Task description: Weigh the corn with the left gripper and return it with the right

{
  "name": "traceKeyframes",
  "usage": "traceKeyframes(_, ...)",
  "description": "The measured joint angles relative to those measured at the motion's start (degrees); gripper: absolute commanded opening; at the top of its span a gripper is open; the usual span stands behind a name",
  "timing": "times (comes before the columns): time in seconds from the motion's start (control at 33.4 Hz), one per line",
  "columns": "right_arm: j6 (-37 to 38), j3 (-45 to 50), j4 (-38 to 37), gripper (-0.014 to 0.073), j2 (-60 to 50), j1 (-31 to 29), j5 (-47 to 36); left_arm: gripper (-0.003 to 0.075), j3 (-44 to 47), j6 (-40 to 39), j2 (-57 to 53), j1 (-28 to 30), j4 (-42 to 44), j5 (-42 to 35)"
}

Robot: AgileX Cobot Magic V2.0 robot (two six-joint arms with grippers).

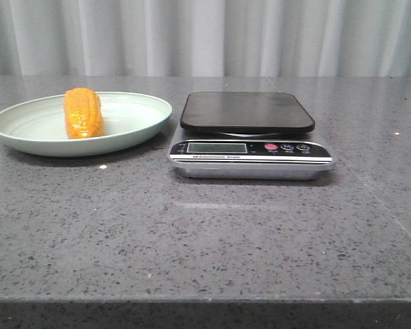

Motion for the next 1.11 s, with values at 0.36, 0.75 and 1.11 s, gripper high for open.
traceKeyframes(0.36,-12.4,9.9,2.0,0.019,-9.7,-1.6,-3.4,0.0127,0.0,0.0,0.0,0.0,0.0,0.0)
traceKeyframes(0.75,-17.9,11.1,3.1,0.019,-9.9,-1.6,-6.6,0.0127,0.0,0.0,0.0,0.0,0.0,0.0)
traceKeyframes(1.11,-17.9,11.1,3.1,0.019,-9.9,-1.6,-7.2,0.0127,0.0,0.0,0.0,0.0,0.0,0.0)
